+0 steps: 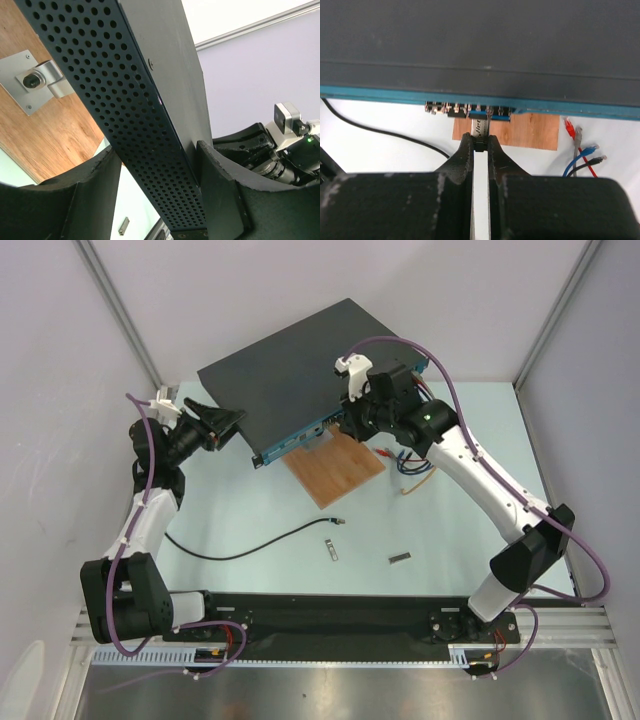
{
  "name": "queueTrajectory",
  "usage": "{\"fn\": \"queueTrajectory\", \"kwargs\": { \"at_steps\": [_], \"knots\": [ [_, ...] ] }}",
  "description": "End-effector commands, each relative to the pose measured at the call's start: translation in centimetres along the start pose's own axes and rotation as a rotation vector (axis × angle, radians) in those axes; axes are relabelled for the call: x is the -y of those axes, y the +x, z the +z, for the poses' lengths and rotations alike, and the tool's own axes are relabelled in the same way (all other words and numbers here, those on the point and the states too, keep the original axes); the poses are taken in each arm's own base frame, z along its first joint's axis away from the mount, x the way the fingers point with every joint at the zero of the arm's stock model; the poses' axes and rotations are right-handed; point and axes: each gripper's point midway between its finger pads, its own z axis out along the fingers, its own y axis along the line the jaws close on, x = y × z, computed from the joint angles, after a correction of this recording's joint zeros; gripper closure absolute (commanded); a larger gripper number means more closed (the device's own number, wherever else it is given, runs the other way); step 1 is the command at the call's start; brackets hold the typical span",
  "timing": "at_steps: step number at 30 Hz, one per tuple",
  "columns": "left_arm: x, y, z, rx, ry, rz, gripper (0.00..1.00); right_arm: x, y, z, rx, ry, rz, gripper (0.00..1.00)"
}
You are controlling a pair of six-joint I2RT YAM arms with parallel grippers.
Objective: Insert the plug into the switch port
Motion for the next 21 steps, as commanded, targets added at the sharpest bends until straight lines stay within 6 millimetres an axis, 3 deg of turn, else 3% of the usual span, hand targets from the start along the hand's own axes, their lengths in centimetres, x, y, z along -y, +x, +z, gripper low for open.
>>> {"fn": "queueTrajectory", "kwargs": {
  "at_steps": [1,8,9,12,21],
  "knots": [
    [-0.1,1.4,1.1,-0.036,0.017,0.051,1.00,-1.7,-6.9,0.0,0.234,-0.076,-0.002,1.00],
    [-0.1,1.4,1.2,-0.037,0.017,0.053,1.00,-1.8,-8.5,0.1,0.290,-0.070,-0.027,1.00],
    [-0.1,1.4,1.2,-0.037,0.017,0.053,1.00,-1.9,-8.5,0.1,0.289,-0.074,-0.034,0.91],
    [0.0,1.4,1.2,-0.038,0.019,0.057,1.00,-1.9,-8.0,-0.3,0.273,-0.087,-0.055,0.80],
    [-0.1,1.5,1.0,-0.040,0.015,0.062,1.00,-1.1,-3.3,-3.1,0.167,-0.106,-0.102,0.44]
  ]
}}
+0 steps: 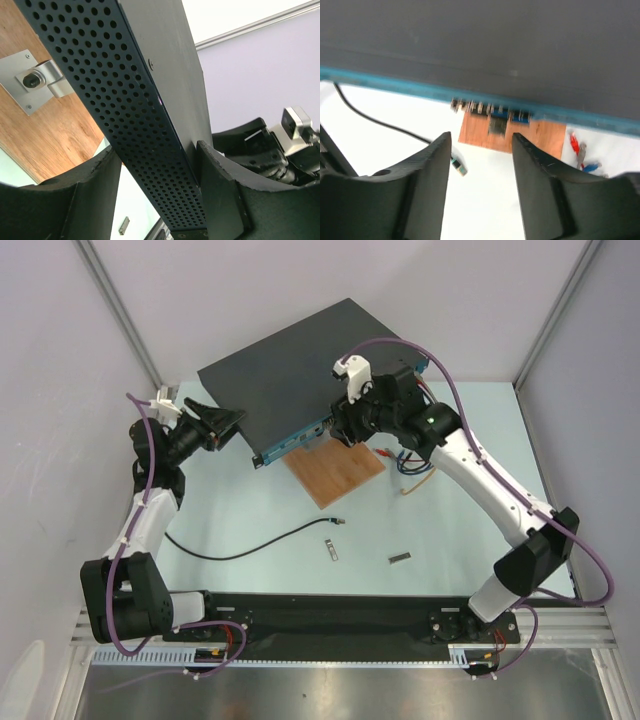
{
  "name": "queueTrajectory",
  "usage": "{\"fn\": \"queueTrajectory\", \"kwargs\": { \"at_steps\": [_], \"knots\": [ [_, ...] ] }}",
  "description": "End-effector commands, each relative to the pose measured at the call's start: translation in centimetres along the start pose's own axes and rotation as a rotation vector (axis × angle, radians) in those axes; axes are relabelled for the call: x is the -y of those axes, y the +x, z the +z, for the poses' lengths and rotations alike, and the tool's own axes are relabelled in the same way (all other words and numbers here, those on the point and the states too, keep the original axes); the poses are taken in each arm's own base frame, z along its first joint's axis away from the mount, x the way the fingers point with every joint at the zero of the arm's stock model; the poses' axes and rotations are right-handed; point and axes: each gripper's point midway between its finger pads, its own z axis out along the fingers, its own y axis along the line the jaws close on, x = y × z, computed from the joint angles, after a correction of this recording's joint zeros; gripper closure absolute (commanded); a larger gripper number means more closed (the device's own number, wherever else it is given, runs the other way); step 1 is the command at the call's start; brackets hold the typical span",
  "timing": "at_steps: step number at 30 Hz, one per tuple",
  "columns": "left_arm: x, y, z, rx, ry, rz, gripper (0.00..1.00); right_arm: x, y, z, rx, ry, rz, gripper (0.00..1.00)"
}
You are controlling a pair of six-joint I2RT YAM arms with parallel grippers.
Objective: Insert the plug into the switch port
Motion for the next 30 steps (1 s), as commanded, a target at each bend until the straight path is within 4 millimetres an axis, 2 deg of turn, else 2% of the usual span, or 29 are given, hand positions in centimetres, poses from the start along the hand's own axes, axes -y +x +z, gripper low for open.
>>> {"fn": "queueTrajectory", "kwargs": {
  "at_steps": [1,5,9,15,21,29,30],
  "knots": [
    [-0.2,1.5,1.0,-0.036,0.011,0.059,1.00,-0.6,-2.1,-3.3,0.099,-0.036,-0.060,0.43],
    [0.0,1.5,1.0,-0.036,0.014,0.064,1.00,-0.5,-0.5,-3.8,0.063,-0.035,-0.062,0.43],
    [-0.1,1.5,1.0,-0.033,0.011,0.065,1.00,0.1,-0.2,-3.4,0.048,-0.020,-0.040,0.67],
    [-0.2,1.4,1.0,-0.034,0.009,0.064,1.00,0.7,-1.0,-1.8,0.061,-0.006,-0.010,0.79],
    [-0.2,1.6,0.9,-0.034,0.008,0.054,1.00,1.1,-1.6,-0.6,0.075,0.005,0.009,0.81],
    [-0.3,1.8,0.8,-0.035,0.009,0.041,1.00,2.3,-3.5,-0.2,0.172,0.080,0.060,0.80],
    [-0.2,1.8,0.8,-0.035,0.012,0.043,1.00,2.2,-4.3,-0.5,0.207,0.089,0.056,0.81]
  ]
}}
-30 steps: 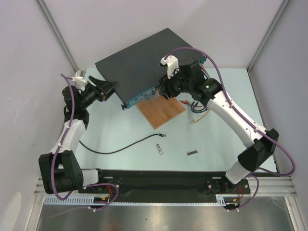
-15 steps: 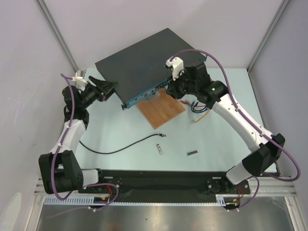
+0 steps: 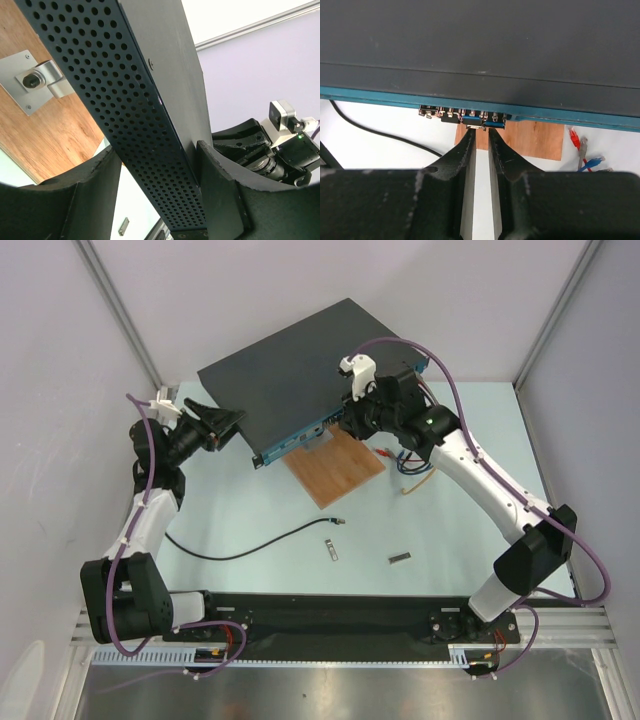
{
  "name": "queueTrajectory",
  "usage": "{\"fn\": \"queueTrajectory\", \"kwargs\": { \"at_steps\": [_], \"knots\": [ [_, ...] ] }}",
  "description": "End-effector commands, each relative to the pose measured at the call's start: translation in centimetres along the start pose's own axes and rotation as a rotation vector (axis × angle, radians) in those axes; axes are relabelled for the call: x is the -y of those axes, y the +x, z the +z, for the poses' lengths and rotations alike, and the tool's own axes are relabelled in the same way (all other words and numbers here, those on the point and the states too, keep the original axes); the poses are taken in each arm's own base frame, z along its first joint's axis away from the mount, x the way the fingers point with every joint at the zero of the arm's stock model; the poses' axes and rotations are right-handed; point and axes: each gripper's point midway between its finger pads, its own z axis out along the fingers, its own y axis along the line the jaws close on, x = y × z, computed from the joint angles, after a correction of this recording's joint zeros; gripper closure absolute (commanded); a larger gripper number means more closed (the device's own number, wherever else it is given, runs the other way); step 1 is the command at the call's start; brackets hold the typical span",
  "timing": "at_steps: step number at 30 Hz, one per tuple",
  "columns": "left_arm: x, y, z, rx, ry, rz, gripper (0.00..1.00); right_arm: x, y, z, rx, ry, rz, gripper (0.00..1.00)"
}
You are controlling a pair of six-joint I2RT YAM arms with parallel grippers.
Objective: Insert the plug into the switch port
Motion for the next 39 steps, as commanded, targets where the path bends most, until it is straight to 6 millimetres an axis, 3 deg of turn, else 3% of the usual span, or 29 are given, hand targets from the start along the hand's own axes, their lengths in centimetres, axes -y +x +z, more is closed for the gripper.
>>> {"fn": "queueTrajectory", "kwargs": {
  "at_steps": [1,11,16,20,25,28,31,32,33,34,35,37,39],
  "knots": [
    [-0.1,1.7,0.8,-0.037,0.012,0.043,1.00,0.4,-4.8,-0.9,0.184,0.051,0.008,0.82],
    [-0.2,1.9,0.7,-0.040,0.012,0.037,1.00,0.6,-6.2,0.0,0.269,0.085,0.028,0.90],
    [-0.2,2.2,0.7,-0.047,0.015,0.038,1.00,0.8,-8.1,-0.4,0.360,0.116,0.080,0.93],
    [-0.3,2.5,0.9,-0.053,0.012,0.035,1.00,-0.1,-9.6,-0.3,0.418,0.098,0.081,0.97],
    [-0.2,2.6,1.0,-0.066,0.010,0.045,1.00,-0.4,-9.6,0.3,0.404,0.090,0.064,0.96],
    [0.2,2.2,1.0,-0.066,0.011,0.074,0.93,-0.5,-8.5,-0.4,0.364,0.076,0.031,0.90],
    [0.5,1.8,0.9,-0.064,0.019,0.081,0.69,-0.4,-6.5,-1.9,0.305,0.045,-0.003,0.76],
    [0.6,1.4,0.7,-0.058,0.022,0.086,0.59,-0.5,-6.3,-3.4,0.301,0.019,-0.037,0.69],
    [0.6,1.3,0.6,-0.055,0.021,0.086,0.55,-0.7,-5.2,-3.0,0.268,0.003,-0.056,0.65],
    [0.6,1.0,0.5,-0.051,0.022,0.088,0.49,-0.6,-5.2,-4.5,0.277,0.003,-0.072,0.61],
    [0.7,0.4,0.3,-0.036,0.021,0.096,0.41,-0.8,-3.4,-4.7,0.235,-0.024,-0.082,0.52],
    [0.9,-0.1,0.0,-0.026,0.025,0.104,0.36,-0.7,-2.6,-6.7,0.230,-0.030,-0.135,0.42],
    [1.2,-1.3,-0.6,0.001,0.024,0.118,0.27,-0.9,0.3,-7.4,0.153,-0.058,-0.163,0.28]
  ]
}}
